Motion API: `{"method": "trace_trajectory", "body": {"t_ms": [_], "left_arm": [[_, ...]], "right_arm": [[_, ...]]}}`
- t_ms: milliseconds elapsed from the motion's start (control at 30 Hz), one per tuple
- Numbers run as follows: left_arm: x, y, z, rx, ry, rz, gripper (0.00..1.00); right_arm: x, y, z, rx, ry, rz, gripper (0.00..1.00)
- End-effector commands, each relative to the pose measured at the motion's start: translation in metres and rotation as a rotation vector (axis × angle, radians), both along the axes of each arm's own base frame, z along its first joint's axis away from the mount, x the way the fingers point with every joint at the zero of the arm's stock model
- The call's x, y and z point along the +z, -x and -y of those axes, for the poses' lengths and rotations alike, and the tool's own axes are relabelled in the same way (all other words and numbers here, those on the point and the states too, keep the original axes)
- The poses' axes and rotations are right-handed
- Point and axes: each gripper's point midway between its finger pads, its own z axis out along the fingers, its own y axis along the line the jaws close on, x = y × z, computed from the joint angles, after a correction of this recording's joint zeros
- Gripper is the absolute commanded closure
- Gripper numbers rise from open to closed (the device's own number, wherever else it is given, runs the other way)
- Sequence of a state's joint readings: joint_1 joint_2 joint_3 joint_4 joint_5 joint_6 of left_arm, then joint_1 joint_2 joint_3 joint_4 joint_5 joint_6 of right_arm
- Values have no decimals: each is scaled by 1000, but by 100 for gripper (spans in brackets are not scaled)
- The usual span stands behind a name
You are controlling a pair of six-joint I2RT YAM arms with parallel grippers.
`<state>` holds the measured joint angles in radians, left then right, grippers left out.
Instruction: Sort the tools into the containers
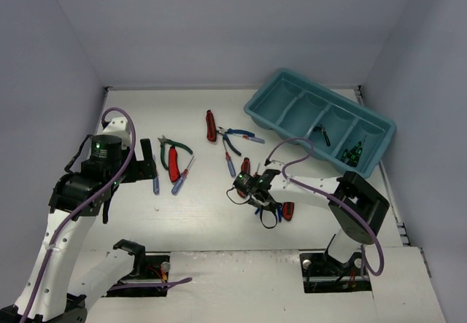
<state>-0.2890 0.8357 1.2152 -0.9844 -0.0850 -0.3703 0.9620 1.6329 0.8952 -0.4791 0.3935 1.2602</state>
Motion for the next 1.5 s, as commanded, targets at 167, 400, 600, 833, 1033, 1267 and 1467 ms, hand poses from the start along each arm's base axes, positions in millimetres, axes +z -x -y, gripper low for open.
{"method": "trace_trajectory", "body": {"t_ms": [167,400,600,833,1033,1267,1467], "left_arm": [[11,-3,0,-14,-4,55,8],[13,-5,0,-7,-3,56,8],[15,-10,2,-6,1,51,8],[14,-15,5,2,14,36,8],[15,-16,3,18,16,36,8],[16,-16,3,33,24,39,8],[12,-18,3,40,23,24,8]], "right_arm": [[-6,-3,-7,-27,-46,2,91],[76,-38,-10,-14,-118,234,100],[185,-106,50,-190,-181,483,100],[242,-183,188,-348,-273,582,100],[212,-228,234,-321,-476,583,100],[226,-263,235,-175,-494,645,100],[227,-280,227,-136,-554,656,100]]}}
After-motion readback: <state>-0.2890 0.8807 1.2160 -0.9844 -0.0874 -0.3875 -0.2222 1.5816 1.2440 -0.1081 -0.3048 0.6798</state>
